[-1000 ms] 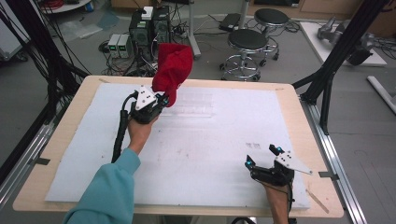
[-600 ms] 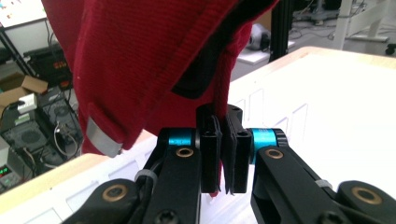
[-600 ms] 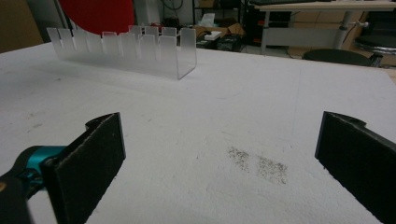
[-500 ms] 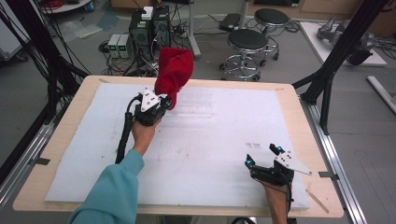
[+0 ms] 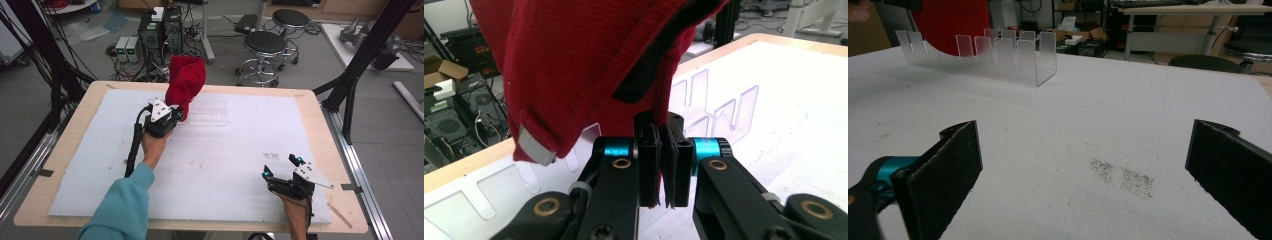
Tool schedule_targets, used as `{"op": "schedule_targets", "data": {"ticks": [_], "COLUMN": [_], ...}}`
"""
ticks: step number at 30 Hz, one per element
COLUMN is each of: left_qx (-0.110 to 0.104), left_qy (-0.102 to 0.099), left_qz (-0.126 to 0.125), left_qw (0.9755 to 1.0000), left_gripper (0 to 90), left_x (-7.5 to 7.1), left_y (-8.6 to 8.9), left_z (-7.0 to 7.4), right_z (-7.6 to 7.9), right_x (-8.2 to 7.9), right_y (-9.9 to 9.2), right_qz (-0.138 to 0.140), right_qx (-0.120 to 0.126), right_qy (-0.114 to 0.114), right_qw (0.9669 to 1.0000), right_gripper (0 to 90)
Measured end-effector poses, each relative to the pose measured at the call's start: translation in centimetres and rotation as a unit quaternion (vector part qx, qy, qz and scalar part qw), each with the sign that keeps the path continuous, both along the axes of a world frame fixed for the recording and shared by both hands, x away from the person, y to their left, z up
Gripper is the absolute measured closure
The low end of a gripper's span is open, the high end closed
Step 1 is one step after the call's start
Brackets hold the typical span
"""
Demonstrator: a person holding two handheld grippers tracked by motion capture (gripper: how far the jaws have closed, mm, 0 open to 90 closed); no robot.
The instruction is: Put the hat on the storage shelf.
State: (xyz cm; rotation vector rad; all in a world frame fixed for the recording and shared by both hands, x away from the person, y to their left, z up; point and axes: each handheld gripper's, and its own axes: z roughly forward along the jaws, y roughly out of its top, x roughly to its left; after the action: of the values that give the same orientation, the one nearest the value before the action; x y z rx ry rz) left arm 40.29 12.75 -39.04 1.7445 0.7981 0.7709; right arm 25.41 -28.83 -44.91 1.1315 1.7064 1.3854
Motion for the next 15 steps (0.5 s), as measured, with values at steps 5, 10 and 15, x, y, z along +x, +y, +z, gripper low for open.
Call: {"op": "schedule_targets", "data": {"ticks": [5,10,15], "left_qx": [-0.01,-0.01,-0.018], "left_qy": [0.023,0.045,0.085], "left_qz": [-0.002,0.004,-0.015], "left_qw": [0.9997,0.9989,0.9961], "left_gripper": [82.9,57.6,22.8], "left_x": [-0.03,-0.07,-0.4], "left_y": [0.25,0.33,0.48], "left_z": [0.02,-0.08,-0.04], "right_z": [-0.08,-0.13,-0.19], "right_x": [-0.35,-0.57,-0.74], "right_y": [0.08,0.13,0.06], "right_qz": [-0.003,-0.002,-0.007], "right_qx": [0.002,-0.002,-0.001], "right_qy": [-0.011,-0.024,-0.037], "right_qw": [0.9999,0.9997,0.9993], "right_gripper": [0.4,0.5,0.5]}}
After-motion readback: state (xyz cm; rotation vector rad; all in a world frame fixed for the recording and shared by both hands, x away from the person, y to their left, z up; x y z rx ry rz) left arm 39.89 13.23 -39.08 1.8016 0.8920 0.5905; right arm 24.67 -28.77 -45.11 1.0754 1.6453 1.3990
